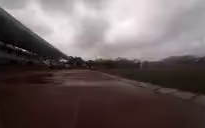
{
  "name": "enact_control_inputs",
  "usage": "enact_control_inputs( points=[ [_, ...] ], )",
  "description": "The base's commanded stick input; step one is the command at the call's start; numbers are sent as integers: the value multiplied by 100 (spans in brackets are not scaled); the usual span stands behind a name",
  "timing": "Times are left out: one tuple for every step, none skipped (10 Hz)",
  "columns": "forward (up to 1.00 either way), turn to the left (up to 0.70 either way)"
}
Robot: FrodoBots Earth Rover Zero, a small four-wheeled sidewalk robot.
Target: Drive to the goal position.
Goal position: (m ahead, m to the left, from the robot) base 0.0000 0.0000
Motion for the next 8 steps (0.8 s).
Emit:
enact_control_inputs(
  points=[
    [50,0],
    [50,0],
    [50,0],
    [50,0],
    [50,0],
    [46,0],
    [42,0],
    [37,0]
  ],
)
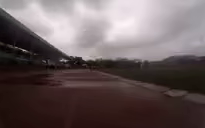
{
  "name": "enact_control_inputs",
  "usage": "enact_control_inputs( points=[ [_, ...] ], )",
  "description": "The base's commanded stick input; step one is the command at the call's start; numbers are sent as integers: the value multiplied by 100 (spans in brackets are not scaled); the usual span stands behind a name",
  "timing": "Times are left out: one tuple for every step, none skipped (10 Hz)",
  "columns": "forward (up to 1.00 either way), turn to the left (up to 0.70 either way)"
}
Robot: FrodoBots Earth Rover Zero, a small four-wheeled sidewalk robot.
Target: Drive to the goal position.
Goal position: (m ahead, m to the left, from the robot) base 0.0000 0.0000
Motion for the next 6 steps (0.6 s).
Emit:
enact_control_inputs(
  points=[
    [33,0],
    [30,0],
    [30,0],
    [30,0],
    [30,0],
    [30,0]
  ],
)
